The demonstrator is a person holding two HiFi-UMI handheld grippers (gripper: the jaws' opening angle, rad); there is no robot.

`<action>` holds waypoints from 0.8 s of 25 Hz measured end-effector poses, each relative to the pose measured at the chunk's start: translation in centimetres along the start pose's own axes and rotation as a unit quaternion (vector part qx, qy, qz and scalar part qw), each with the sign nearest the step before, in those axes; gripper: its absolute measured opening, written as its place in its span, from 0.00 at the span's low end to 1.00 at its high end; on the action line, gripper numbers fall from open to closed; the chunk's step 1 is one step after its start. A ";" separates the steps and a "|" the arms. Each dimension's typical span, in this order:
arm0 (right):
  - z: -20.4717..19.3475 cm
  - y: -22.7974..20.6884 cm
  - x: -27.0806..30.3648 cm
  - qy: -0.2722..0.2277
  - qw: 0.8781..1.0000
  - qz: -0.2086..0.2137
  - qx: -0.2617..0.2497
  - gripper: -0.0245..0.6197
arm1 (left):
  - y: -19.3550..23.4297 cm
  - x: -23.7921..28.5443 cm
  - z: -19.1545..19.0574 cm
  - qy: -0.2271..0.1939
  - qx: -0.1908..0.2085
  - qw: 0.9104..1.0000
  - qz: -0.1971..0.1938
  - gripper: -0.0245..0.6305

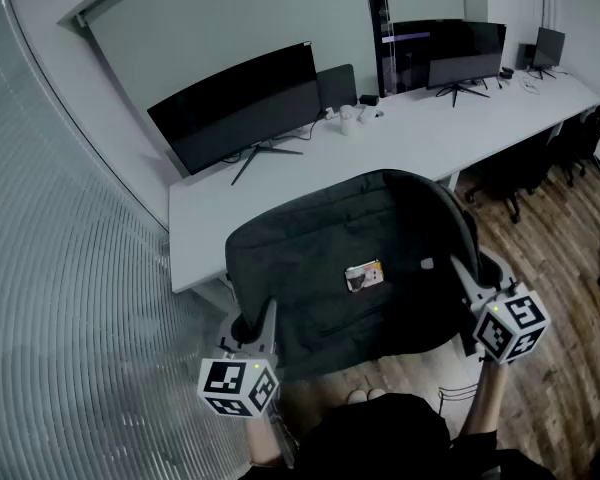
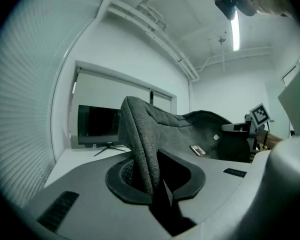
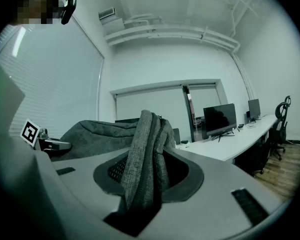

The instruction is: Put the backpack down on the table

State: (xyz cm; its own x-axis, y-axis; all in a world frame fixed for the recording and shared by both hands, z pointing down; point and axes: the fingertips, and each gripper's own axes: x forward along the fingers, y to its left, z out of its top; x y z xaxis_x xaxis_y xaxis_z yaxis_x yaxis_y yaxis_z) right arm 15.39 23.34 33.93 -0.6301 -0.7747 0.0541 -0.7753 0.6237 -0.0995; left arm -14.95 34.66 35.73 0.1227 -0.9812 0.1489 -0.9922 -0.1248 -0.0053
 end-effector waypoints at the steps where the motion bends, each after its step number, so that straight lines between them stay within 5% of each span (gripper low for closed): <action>1: 0.1 0.0 0.1 0.000 1.000 0.000 0.000 0.24 | 0.0 0.1 0.0 0.000 0.000 1.000 0.000 0.13; 20: -0.6 -2.5 0.4 0.009 1.000 0.005 0.005 0.24 | -1.5 1.7 -0.8 0.010 -0.010 1.000 0.004 0.13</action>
State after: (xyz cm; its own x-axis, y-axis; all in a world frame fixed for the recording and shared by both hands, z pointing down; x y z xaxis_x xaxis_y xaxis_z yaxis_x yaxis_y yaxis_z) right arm 17.04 21.57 34.79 -0.6386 -0.7662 0.0708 -0.7685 0.6305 -0.1091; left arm -13.23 33.27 36.80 0.1143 -0.9789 0.1696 -0.9934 -0.1138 0.0127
